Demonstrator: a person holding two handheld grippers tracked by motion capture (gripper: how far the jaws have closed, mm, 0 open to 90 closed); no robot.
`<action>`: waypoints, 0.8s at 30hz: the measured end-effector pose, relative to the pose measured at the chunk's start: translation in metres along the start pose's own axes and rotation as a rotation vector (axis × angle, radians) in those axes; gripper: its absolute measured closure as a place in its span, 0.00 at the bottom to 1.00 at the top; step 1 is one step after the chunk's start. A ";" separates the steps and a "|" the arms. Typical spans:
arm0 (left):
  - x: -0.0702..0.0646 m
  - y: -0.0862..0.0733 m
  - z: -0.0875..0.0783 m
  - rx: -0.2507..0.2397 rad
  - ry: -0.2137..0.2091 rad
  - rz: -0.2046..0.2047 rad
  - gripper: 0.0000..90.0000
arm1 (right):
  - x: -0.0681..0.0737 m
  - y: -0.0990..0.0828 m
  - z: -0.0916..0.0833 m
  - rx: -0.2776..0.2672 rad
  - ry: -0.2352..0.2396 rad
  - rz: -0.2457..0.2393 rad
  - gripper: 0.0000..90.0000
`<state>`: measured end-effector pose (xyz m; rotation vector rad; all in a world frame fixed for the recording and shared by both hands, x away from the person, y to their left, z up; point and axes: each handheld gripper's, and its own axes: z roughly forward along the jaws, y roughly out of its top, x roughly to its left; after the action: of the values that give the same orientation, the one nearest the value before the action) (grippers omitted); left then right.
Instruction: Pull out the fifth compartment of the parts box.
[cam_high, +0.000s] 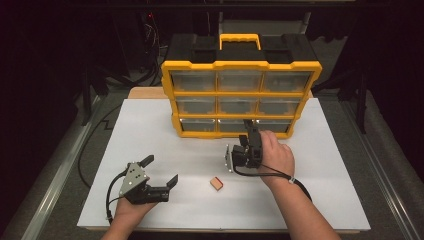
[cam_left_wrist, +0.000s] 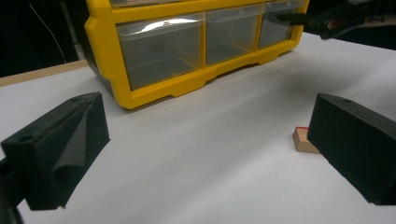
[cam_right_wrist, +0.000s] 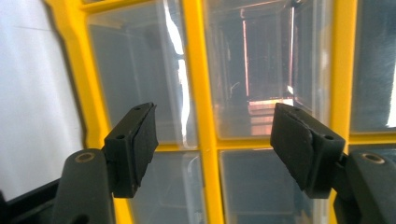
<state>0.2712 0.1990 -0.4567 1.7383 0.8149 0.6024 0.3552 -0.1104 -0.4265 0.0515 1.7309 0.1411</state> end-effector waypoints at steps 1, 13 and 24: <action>0.000 0.000 0.000 0.002 -0.002 0.002 0.00 | -0.002 0.001 0.001 0.008 0.004 0.006 0.38; 0.000 0.000 -0.001 0.011 -0.014 -0.009 0.00 | -0.033 0.013 0.012 -0.001 -0.052 -0.025 0.51; 0.001 0.000 -0.001 0.011 -0.022 -0.014 0.00 | -0.052 0.021 0.025 0.012 -0.086 -0.050 0.66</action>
<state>0.2709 0.2006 -0.4564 1.7453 0.8158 0.5700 0.3875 -0.0936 -0.3773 0.0231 1.6461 0.0907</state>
